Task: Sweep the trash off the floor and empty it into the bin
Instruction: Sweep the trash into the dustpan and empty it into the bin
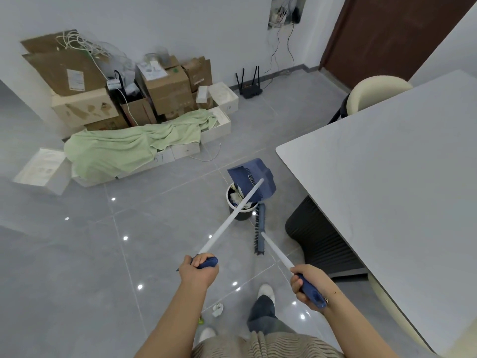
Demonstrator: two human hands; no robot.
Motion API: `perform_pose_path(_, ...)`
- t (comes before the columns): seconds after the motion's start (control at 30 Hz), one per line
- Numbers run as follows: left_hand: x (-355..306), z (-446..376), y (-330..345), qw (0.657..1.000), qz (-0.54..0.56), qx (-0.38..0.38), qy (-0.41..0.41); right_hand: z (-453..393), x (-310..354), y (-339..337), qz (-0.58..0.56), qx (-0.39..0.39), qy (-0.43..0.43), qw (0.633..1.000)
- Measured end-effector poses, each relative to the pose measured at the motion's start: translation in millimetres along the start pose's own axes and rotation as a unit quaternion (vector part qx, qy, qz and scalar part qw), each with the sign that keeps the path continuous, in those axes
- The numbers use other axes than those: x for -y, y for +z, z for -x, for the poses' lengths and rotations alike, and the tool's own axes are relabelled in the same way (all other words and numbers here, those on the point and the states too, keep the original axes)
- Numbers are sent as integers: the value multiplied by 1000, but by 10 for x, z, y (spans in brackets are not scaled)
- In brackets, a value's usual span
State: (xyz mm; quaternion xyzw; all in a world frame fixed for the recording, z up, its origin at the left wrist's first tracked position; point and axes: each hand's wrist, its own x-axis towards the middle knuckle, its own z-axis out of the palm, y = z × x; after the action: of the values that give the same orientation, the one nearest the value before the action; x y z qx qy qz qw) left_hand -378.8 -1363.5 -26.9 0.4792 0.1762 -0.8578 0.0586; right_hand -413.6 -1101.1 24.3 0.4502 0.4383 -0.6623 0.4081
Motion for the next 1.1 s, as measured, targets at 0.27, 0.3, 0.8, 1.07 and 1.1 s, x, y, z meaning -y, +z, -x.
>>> perform_pose_path(0.27, 55, 138, 6, 999, 27, 13, -32, 96, -65, 3, -1, -9, -7, 1000)
perform_pose_path(0.3, 52, 131, -13, 999, 35, 7, -30, 89, -77, 4, 1, -13, -12, 1000)
perform_pose_path(0.8, -175, 129, -361, 998, 33, 26, -38, 165, -361, -57, 19, -57, -50, 997)
perform_pose_path(1.07, -548, 520, -308, 986, -137, 91, 20, 66, -868, -33, 76, -83, -66, 991)
perform_pose_path(1.1, -595, 604, -307, 979, -177, 90, 36, 91, -975, -6, 84, -93, -56, 991)
